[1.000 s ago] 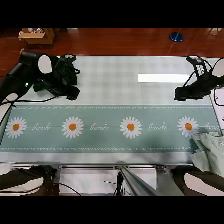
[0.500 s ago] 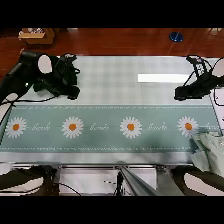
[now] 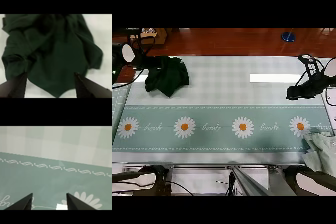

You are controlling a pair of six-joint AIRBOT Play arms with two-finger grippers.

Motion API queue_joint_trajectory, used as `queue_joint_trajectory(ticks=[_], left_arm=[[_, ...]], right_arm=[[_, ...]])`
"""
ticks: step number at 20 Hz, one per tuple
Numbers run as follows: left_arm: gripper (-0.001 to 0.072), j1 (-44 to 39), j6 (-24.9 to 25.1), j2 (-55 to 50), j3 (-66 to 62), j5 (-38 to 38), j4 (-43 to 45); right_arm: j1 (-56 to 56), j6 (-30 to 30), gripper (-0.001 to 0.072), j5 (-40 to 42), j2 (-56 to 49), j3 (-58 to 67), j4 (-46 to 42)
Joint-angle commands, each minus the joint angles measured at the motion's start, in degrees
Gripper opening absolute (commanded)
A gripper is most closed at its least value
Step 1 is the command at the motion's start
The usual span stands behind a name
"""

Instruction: Fold the shirts.

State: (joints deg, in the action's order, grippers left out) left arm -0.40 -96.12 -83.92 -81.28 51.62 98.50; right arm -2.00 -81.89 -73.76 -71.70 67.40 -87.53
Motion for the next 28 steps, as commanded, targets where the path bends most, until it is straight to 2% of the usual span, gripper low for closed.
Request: queue_joint_trajectory(ticks=[1,7,8,9,10,11,13,14,18,22,25,28], left_arm=[[0.0697,5.5,-1.7,-6.4,-0.4,-3.7,-4.6],[0.0693,5.2,-1.7,-16.5,-0.4,-7.9,-4.7],[0.0665,5.2,-1.7,-17.3,-0.4,-8.1,-4.7],[0.0599,5.3,-1.7,-18.1,-0.4,-8.7,-4.7],[0.0427,5.3,-1.6,-18.5,-0.4,-9.0,-4.7],[0.0296,5.4,-1.6,-18.6,-0.4,-9.2,-4.7],[0.0086,5.4,-1.5,-18.4,-1.5,-7.8,-4.7],[0.0023,5.4,-1.5,-18.0,-3.1,-5.9,-4.7],[0.0023,4.9,-1.5,-13.2,-16.3,2.1,-4.8],[0.0023,1.1,-1.4,-2.9,-30.1,6.5,-10.1],[0.0023,-5.0,0.4,6.7,-34.5,6.5,-13.7],[0.0022,-13.2,0.4,14.7,-34.6,7.0,-13.7]], right_arm=[[0.0,0.1,0.0485,0.3,0.0,0.0,0.0],[0.0,0.0,0.0485,0.2,0.0,0.0,0.1],[0.0,0.0,0.0484,0.2,0.0,0.0,0.2],[0.0,0.0,0.0484,0.1,0.0,0.0,0.4],[0.0,0.0,0.0484,0.0,0.0,0.0,0.7],[0.0,0.0,0.0484,-0.2,0.0,0.0,1.1],[0.0,0.0,0.0484,-0.3,0.0,0.0,1.7],[0.0,0.0,0.0484,-0.3,0.0,0.0,1.7],[0.0,1.2,0.0483,-0.4,0.0,0.0,0.8],[0.0,1.2,0.0483,-3.1,0.0,0.0,-2.4],[0.0,1.1,0.0479,-7.5,0.0,0.0,-6.4],[0.0,0.7,0.0469,-8.5,0.7,0.0,-8.8]])
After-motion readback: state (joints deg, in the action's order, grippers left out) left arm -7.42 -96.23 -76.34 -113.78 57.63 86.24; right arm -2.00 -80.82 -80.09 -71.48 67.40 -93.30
